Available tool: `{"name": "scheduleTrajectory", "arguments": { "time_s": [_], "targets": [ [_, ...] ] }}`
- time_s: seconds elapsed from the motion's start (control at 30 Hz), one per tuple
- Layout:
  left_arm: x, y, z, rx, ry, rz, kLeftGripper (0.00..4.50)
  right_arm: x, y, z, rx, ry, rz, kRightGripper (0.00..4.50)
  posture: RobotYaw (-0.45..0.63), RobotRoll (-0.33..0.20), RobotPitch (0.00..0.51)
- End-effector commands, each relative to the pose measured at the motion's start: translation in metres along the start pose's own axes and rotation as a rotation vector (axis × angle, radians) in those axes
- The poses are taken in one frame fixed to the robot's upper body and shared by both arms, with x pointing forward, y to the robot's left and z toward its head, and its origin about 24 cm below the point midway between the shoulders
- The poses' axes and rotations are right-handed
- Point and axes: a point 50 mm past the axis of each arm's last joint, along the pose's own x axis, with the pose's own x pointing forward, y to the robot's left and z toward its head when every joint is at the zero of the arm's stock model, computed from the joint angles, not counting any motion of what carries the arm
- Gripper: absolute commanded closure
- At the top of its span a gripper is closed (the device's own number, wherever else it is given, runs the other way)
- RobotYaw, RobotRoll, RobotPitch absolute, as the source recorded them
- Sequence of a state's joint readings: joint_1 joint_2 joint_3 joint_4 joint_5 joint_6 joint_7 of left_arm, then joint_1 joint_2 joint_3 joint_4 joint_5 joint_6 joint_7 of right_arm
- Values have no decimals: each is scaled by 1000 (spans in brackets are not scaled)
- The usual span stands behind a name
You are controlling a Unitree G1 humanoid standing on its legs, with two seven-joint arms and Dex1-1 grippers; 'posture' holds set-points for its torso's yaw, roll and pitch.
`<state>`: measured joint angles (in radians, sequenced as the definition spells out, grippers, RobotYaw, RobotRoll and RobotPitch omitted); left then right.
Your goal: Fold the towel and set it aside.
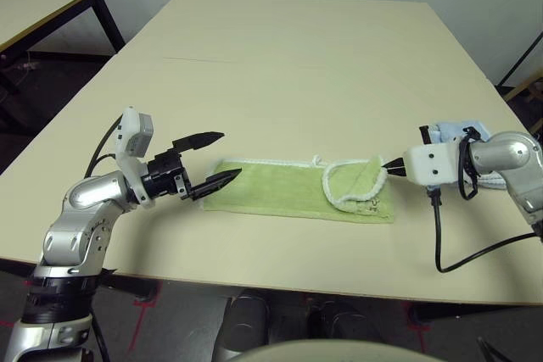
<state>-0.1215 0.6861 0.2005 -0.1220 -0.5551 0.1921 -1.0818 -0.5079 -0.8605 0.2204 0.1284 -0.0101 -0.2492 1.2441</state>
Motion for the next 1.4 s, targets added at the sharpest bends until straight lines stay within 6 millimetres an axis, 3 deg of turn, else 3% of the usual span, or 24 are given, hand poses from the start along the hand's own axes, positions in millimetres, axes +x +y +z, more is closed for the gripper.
{"name": "scheduleTrajectory", "arguments": {
  "time_s": [0.03,0.27,0.3,0.43,0.57,0.7,0.73,0.87,0.97,1.13,1.3,1.4],
  "targets": [
    [2,-2,-2,3,3,-14,0,10,0,4,9,-28,43,4483,203,0,74],
    [4,-3,-2,1,-2,-17,0,39,-6,9,72,-81,-14,4483,208,0,76],
    [4,-3,-2,0,-3,-17,0,42,-8,8,104,-89,-36,4309,211,0,74],
    [5,-3,-2,0,-6,-14,0,53,-16,5,265,-100,-134,3212,211,0,74],
    [8,-3,0,-4,-14,-9,0,56,-16,11,358,-171,-150,1714,212,0,72],
    [16,0,6,-50,-38,26,0,45,-23,13,525,-231,-200,218,205,0,75],
    [19,1,8,-51,-36,35,0,39,-27,12,568,-250,-232,48,199,0,75],
    [40,3,15,-37,-29,58,0,15,-35,5,726,-329,-387,48,185,0,77],
    [63,3,20,-42,-21,62,0,1,-29,-5,836,-369,-476,48,173,0,81],
    [113,-1,18,-64,-4,22,0,-17,12,-23,995,-368,-521,48,161,0,89],
    [151,-17,26,-36,-43,-105,0,-19,38,-19,1021,-375,-459,48,133,0,98],
    [164,-28,21,4,-7,-216,0,-18,47,-18,1046,-389,-439,48,124,0,100]
  ]
}}
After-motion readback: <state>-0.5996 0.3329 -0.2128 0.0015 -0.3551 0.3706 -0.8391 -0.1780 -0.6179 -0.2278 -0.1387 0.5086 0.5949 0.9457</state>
